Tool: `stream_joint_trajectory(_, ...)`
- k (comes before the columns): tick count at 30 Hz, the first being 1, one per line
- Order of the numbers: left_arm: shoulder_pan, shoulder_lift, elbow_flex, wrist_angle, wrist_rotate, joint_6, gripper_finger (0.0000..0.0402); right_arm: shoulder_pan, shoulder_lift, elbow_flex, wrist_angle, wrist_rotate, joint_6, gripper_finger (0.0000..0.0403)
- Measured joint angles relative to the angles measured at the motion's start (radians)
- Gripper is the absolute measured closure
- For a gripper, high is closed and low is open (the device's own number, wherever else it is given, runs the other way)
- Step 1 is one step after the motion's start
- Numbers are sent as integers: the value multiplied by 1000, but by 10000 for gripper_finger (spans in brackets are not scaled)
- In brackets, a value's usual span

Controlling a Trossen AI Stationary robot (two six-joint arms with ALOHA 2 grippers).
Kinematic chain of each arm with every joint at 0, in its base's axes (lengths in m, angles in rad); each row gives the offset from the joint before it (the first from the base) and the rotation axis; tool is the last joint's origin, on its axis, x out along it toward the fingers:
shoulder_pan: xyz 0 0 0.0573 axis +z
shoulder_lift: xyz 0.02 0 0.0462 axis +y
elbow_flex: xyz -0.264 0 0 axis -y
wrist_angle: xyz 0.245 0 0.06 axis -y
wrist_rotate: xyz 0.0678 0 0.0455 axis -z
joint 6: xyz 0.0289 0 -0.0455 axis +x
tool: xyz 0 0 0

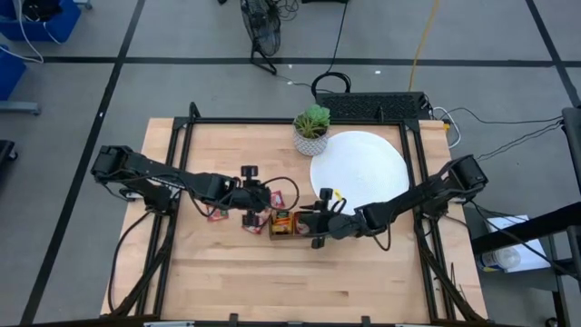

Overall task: Pick & Place Tea
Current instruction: Put the red tea bag into the middle section of the wooden organizer

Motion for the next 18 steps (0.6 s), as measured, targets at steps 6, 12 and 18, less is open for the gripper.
stream_joint_trajectory(6, 9, 0, -11, -324, 1, -190, 273, 30, -76, 0, 15, -1, -12, 272)
stream_joint_trajectory(12, 16, 0, -159, -345, 166, -345, 273, 52, -102, 0, 13, -2, -19, 269)
stream_joint_trajectory(18, 70, 0, -264, -448, 181, -664, 273, 48, -101, 0, -24, -4, -11, 272)
